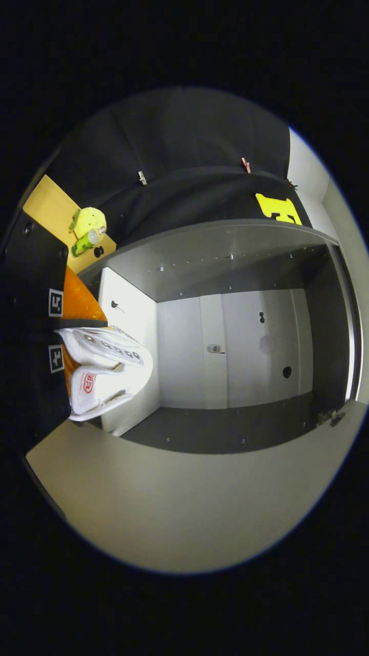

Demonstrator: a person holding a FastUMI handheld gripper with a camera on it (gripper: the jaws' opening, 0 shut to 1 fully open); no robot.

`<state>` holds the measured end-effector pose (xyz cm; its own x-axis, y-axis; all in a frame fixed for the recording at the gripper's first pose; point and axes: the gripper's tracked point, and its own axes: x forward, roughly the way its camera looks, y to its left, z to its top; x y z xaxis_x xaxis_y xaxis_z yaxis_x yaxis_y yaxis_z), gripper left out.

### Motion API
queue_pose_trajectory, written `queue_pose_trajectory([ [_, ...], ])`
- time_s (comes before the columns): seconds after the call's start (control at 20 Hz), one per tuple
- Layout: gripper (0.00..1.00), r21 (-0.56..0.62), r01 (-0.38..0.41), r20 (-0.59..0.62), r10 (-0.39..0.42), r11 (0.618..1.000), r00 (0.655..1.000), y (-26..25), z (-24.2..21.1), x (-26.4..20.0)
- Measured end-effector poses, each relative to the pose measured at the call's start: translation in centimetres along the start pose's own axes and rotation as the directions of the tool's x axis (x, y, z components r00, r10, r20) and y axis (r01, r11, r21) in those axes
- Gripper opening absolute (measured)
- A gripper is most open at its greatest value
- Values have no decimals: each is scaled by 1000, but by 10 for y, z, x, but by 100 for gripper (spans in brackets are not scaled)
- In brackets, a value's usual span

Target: Open the shoe cabinet door, grab the shoes and put them into the shoe cabinet, then close the shoe cabinet door.

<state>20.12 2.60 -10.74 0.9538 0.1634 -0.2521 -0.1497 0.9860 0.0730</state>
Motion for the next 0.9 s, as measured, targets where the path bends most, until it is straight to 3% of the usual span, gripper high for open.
queue_pose_trajectory([
  [0.55,5,-105,22,-69,-30,994,997,-3,2,177],
  [0.9,5,-264,54,-136,-93,963,986,-15,-29,231],
])
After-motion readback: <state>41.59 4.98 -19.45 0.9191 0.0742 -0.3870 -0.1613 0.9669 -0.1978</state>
